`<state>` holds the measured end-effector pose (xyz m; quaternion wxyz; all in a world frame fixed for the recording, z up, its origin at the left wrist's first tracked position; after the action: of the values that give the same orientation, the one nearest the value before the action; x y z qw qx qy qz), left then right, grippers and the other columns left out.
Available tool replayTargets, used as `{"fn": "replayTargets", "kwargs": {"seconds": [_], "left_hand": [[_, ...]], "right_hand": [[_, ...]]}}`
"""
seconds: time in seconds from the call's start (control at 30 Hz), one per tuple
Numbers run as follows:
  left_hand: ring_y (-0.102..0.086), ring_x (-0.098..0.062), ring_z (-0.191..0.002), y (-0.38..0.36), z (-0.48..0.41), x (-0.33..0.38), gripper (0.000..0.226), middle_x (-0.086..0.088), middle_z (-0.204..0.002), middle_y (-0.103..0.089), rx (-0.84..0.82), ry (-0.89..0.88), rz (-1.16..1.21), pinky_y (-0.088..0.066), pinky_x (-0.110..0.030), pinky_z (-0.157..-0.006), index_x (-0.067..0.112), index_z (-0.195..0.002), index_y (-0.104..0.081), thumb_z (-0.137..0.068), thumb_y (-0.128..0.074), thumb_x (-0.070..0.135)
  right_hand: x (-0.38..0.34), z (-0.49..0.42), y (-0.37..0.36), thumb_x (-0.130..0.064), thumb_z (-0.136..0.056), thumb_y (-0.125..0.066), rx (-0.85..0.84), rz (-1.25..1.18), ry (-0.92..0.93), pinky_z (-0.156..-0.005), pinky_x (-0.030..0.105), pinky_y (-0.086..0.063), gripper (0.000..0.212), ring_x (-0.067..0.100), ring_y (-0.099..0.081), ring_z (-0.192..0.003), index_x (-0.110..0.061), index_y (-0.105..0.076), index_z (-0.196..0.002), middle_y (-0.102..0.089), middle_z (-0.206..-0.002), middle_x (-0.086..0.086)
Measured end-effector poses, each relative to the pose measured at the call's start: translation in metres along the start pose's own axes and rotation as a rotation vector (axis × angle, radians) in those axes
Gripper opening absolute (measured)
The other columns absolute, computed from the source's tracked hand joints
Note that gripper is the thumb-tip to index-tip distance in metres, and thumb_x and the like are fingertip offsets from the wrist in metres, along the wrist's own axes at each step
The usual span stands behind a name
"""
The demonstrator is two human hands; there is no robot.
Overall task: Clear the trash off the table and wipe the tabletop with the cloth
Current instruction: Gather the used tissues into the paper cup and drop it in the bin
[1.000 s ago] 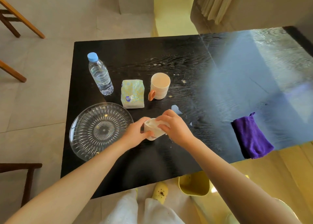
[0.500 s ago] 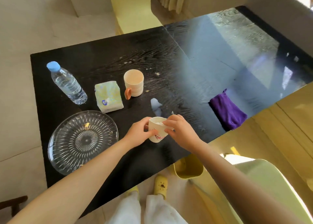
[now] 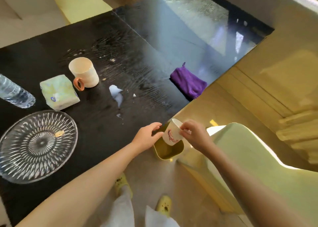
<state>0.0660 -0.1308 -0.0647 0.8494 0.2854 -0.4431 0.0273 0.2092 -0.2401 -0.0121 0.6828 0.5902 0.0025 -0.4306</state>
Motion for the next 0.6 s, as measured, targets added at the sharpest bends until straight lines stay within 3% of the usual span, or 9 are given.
{"fn": "replayTargets", "kwargs": {"seconds": [0.13,0.23,0.33,0.47,0.6], "left_hand": [[-0.027,-0.018,-0.143,-0.032,-0.013,-0.006,0.042,0.001,-0.152,-0.037,0.133,-0.069,-0.338,-0.024,-0.039,-0.118,0.024,-0.138,-0.046,-0.096,-0.047,0.031],[-0.013,-0.020,-0.147,-0.053,-0.030,-0.014,0.054,-0.001,-0.159,-0.019,0.196,-0.053,-0.573,-0.012,-0.040,-0.120,0.024,-0.146,-0.030,-0.096,-0.045,0.036],[-0.005,-0.022,-0.149,-0.062,-0.049,-0.025,0.063,-0.005,-0.161,-0.008,0.298,-0.027,-0.782,-0.004,-0.038,-0.119,0.017,-0.151,-0.012,-0.098,-0.038,0.040],[-0.009,-0.027,-0.148,-0.071,-0.062,-0.042,0.062,-0.013,-0.160,-0.009,0.472,-0.071,-1.062,-0.011,-0.041,-0.120,0.008,-0.150,-0.002,-0.101,-0.025,0.038],[-0.025,-0.028,-0.144,-0.077,-0.070,-0.058,0.059,-0.014,-0.156,-0.024,0.656,-0.178,-1.163,-0.024,-0.041,-0.117,0.006,-0.148,-0.008,-0.100,-0.038,0.025]], "right_hand": [[0.064,0.010,-0.021,-0.015,-0.089,-0.059,0.034,0.021,-0.071,-0.066,0.021,-0.043,0.015,0.015,-0.053,-0.086,-0.007,-0.068,-0.097,-0.060,-0.095,-0.001],[0.106,0.010,-0.052,-0.014,-0.086,-0.058,0.043,0.080,-0.056,-0.071,0.032,-0.046,0.016,0.023,-0.055,-0.088,-0.007,-0.070,-0.094,-0.068,-0.099,0.009],[0.136,0.000,-0.087,-0.013,-0.088,-0.053,0.034,0.124,-0.066,-0.076,0.033,-0.043,0.021,0.025,-0.053,-0.096,-0.007,-0.070,-0.099,-0.068,-0.103,0.010],[0.161,-0.033,-0.142,-0.015,-0.089,-0.051,0.059,0.151,-0.049,-0.079,0.034,-0.045,0.025,0.025,-0.054,-0.100,-0.010,-0.069,-0.106,-0.066,-0.111,0.007],[0.187,-0.071,-0.207,-0.016,-0.091,-0.048,0.054,0.181,-0.026,-0.081,0.033,-0.045,0.027,0.024,-0.054,-0.100,-0.011,-0.067,-0.109,-0.065,-0.111,0.007]]}}
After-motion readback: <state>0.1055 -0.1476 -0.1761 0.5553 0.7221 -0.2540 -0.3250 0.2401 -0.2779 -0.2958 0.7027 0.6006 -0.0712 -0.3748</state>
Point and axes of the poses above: each hand's wrist, its own z-axis away from the middle knuckle, its own y-axis out of the back of the hand, x = y × z, the point moved 4 cm from there along -z, towards the middle knuckle
